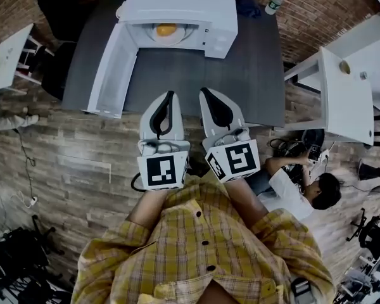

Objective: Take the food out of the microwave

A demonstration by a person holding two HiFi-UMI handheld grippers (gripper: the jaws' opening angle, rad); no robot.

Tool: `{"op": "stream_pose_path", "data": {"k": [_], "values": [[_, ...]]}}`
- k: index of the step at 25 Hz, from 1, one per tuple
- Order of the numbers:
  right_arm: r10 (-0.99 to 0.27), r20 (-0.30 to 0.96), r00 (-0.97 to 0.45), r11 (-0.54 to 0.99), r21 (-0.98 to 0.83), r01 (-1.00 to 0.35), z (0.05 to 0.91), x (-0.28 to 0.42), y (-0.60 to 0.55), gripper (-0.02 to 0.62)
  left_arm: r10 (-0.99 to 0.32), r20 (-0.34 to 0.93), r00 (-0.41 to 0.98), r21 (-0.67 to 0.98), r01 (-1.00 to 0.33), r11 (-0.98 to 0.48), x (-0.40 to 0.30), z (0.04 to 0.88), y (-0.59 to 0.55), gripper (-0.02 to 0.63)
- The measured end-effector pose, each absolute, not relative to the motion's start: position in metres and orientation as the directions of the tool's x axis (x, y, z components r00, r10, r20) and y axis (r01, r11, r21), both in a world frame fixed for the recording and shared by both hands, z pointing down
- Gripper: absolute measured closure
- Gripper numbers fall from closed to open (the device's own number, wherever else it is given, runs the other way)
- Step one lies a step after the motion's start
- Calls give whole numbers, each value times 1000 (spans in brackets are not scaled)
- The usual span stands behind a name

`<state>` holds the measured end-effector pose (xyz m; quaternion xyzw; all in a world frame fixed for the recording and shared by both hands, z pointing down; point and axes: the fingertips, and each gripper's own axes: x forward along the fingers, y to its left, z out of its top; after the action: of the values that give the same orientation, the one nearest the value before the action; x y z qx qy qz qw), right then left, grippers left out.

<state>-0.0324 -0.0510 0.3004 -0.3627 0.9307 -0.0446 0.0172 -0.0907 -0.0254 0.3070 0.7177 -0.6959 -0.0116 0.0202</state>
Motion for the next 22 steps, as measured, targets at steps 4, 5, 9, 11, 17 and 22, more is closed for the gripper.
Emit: {"op": "stream_pose_path", "data": {"k": [4,5,9,11,17,22], "values": [[-688,11,-725,722,-90,-686,303,-40,-57,591,-999,-13,34,73,-997,-35,-100,303,-36,606],[-691,15,-723,719,-89,-689,304,-40,-59,589,-999,-11,33,79,-996,-33,-102,304,-38,606],[-696,25,-718,713,-92,-695,307,-39,-66,591,-999,11,37,67,-997,-36,-103,312,-42,606],[-693,27,-720,716,-92,-692,309,-40,-69,590,-999,5,31,78,-996,-31,-103,311,-45,606],[-677,9,-736,732,-97,-674,308,-39,-83,591,-1000,16,13,44,-999,-13,-102,312,-56,606],[-665,-9,-747,744,-89,-662,302,-28,-96,591,-1000,8,-3,34,-999,3,-90,307,-70,606]]}}
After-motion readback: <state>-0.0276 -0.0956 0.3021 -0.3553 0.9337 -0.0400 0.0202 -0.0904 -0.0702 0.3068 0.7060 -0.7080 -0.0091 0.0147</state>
